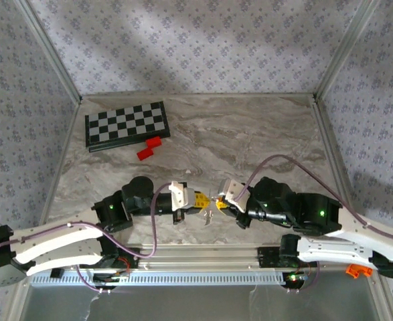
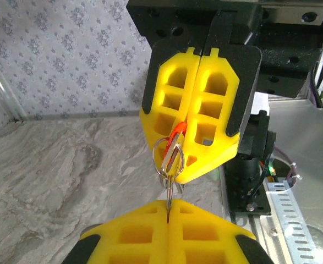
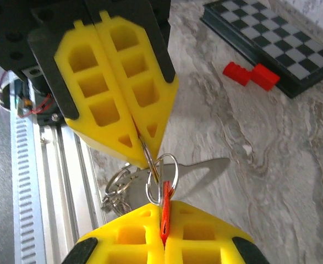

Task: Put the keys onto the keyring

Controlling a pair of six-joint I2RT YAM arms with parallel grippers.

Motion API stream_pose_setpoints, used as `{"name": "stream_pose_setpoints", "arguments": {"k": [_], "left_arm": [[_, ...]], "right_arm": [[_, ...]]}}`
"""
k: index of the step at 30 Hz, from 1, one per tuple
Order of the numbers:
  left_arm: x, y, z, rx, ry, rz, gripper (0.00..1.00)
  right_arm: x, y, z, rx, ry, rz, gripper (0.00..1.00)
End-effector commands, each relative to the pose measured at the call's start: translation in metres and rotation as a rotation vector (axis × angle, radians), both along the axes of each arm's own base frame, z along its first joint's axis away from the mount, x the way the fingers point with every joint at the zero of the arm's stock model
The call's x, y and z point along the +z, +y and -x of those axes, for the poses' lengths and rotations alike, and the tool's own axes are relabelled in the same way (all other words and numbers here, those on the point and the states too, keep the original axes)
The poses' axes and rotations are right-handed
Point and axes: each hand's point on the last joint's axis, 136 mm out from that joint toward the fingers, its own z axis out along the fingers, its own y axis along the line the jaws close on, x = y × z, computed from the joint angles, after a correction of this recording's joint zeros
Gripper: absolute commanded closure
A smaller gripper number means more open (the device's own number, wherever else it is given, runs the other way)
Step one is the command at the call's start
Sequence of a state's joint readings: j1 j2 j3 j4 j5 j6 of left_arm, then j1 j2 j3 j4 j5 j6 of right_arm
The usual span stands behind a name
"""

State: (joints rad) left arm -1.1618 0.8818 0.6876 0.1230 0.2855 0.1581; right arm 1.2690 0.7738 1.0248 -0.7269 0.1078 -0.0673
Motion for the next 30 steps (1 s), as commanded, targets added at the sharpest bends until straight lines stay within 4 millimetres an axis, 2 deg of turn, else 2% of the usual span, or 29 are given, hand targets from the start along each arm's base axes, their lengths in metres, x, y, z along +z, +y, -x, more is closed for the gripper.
{"name": "stream_pose_setpoints", "arguments": {"k": [1,8,11,15,20,21,22,24,30], "left_arm": [[-0.006,0.002,-0.015,0.077,-0.015,-0.062,1.00],[-0.016,-0.001,-0.020,0.098,-0.008,-0.092,1.00],[-0.021,0.000,-0.021,0.105,-0.005,-0.104,0.99],[-0.025,0.001,-0.022,0.114,-0.001,-0.099,0.72],[-0.030,0.003,-0.025,0.139,0.015,-0.094,0.52],[-0.032,0.004,-0.026,0.146,0.021,-0.093,0.32],[-0.033,0.005,-0.027,0.153,0.023,-0.091,0.25],[-0.036,0.006,-0.027,0.160,0.031,-0.087,0.18],[-0.041,0.010,-0.031,0.195,0.046,-0.085,0.09]], "right_arm": [[0.013,-0.015,-0.010,-0.072,-0.035,0.026,1.00],[0.009,-0.019,-0.026,-0.145,-0.095,0.080,1.00],[0.007,-0.019,-0.027,-0.150,-0.091,0.089,1.00],[0.003,-0.022,-0.031,-0.170,-0.096,0.113,1.00],[-0.003,-0.030,-0.049,-0.263,-0.080,0.132,1.00],[-0.006,-0.031,-0.054,-0.288,-0.072,0.130,1.00],[-0.008,-0.032,-0.057,-0.305,-0.062,0.126,1.00],[-0.011,-0.032,-0.064,-0.334,-0.033,0.104,1.00],[-0.024,-0.032,-0.081,-0.390,0.034,0.072,1.00]]}}
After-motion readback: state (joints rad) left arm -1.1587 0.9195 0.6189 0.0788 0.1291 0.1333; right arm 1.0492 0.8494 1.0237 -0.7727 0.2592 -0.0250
